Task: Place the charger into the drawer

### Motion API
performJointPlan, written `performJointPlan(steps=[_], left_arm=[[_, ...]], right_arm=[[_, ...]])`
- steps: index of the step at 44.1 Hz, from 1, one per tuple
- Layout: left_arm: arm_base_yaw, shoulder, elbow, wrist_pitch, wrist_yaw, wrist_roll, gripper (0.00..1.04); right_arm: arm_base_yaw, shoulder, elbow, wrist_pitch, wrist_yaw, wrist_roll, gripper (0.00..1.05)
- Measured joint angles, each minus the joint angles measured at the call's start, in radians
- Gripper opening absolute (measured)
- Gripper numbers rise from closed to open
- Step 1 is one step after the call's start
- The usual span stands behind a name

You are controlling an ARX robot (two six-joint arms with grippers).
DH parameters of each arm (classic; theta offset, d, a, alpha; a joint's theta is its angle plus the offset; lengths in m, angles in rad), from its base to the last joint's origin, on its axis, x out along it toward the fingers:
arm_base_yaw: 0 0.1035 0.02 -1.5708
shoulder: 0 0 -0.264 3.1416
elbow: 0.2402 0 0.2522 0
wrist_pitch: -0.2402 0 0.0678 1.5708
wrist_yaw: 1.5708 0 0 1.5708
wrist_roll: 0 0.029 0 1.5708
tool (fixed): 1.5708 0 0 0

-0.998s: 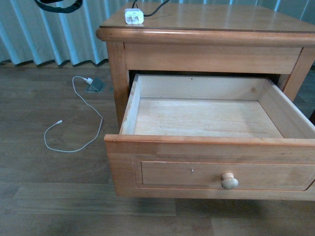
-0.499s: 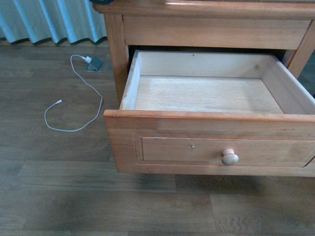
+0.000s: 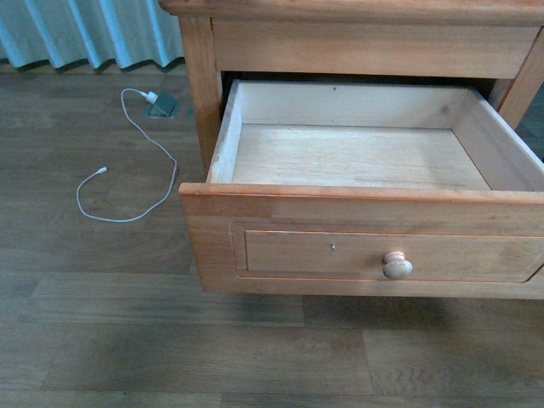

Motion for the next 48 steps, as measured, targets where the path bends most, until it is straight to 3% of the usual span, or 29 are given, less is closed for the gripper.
performJointPlan(steps=[12, 30, 48], left_arm=[[-0.002, 0.004, 0.007, -0.007, -0.005, 0.028, 0.4], [-0.019, -0.247, -0.318, 0.135, 0.082, 0.082, 0.4], [-0.174, -0.593, -0.737, 0.238, 0.196, 0.204, 0.4]], right_arm=[[0.0, 0.0, 0.0, 0.0, 0.0, 0.0, 0.96], [0.0, 0.0, 0.0, 0.0, 0.0, 0.0, 0.96], [0.0, 0.0, 0.0, 0.0, 0.0, 0.0, 0.96]])
